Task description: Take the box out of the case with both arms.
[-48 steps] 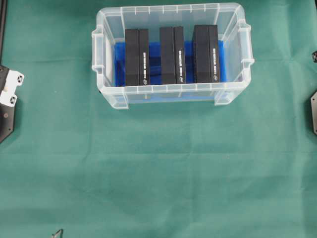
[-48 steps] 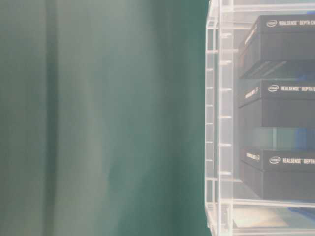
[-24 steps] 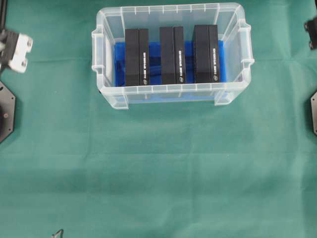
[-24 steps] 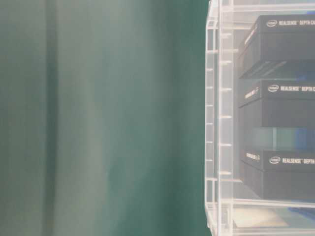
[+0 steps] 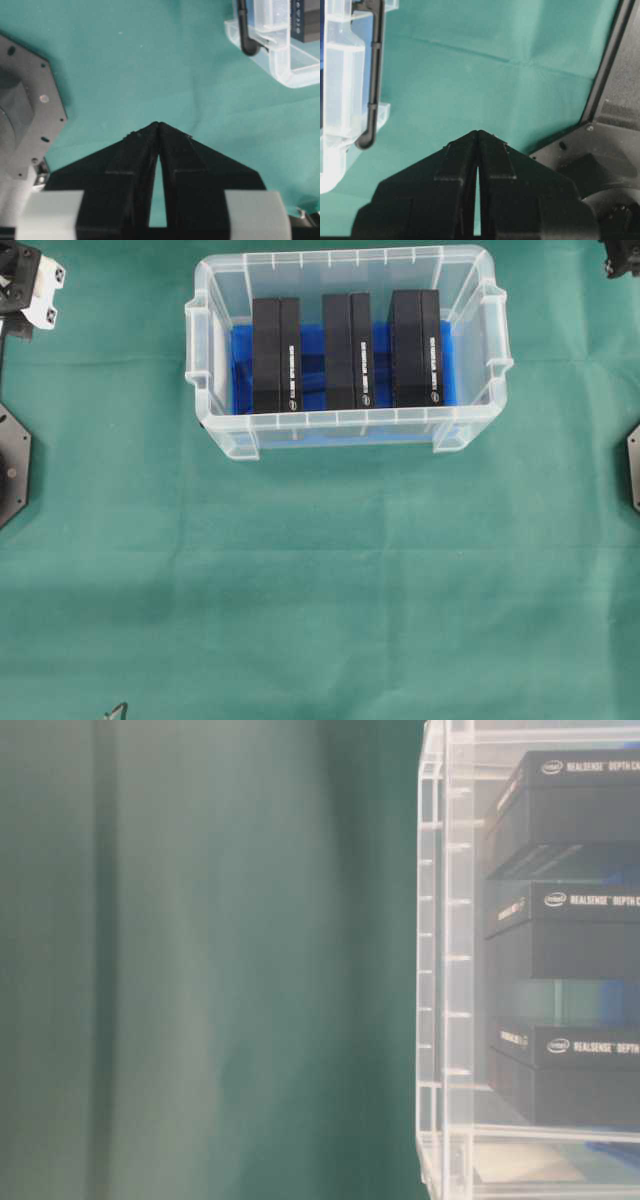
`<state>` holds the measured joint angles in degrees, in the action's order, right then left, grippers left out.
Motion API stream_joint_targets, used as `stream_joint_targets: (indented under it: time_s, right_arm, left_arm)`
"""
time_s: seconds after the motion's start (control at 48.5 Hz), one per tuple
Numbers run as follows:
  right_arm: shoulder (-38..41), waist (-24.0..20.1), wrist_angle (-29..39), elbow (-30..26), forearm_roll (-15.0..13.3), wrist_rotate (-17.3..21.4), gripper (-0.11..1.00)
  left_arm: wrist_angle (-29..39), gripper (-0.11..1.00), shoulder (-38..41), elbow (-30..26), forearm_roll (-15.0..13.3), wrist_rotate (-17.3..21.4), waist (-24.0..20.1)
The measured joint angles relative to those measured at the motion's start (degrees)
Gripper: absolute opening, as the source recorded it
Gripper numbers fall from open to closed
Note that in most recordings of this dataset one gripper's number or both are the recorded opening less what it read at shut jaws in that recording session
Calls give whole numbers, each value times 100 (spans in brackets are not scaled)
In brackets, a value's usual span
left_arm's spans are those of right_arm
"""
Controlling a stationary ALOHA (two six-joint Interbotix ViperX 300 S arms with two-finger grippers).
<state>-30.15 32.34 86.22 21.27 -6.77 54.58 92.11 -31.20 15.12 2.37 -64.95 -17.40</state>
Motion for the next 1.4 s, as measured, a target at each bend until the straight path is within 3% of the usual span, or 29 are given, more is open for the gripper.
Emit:
stream_joint_targets:
  time_s: [0.124, 0.248, 0.33, 0.433, 0.536, 0.619, 1.031, 1.403]
  right_arm:
    - [0, 9, 35, 0, 9, 26, 0]
    - [0, 9, 44, 0, 9, 26, 5]
    - [0, 0, 53, 0, 0, 62, 21]
    - [0, 9, 53, -9, -44, 193, 52]
    - [0, 9, 88, 9, -88, 255, 81]
    - [0, 9, 97, 9, -105, 316, 95]
    - [0, 0, 97, 18, -114, 519, 95]
    - [-35, 9, 158, 26, -114, 545, 95]
  left_arm:
    - [0, 8, 0, 0, 0, 0, 0]
    - [0, 36, 0, 9, -9, -35, 0]
    - [0, 60, 9, 0, -9, -123, 0]
    - [9, 83, 9, 0, -9, -211, 0]
    - [0, 83, 18, 9, -9, -316, 0]
    - [9, 83, 9, 18, 0, -413, -9]
    - [0, 84, -26, 176, 0, -492, -9]
    - [-62, 84, -88, 211, -44, -993, -35]
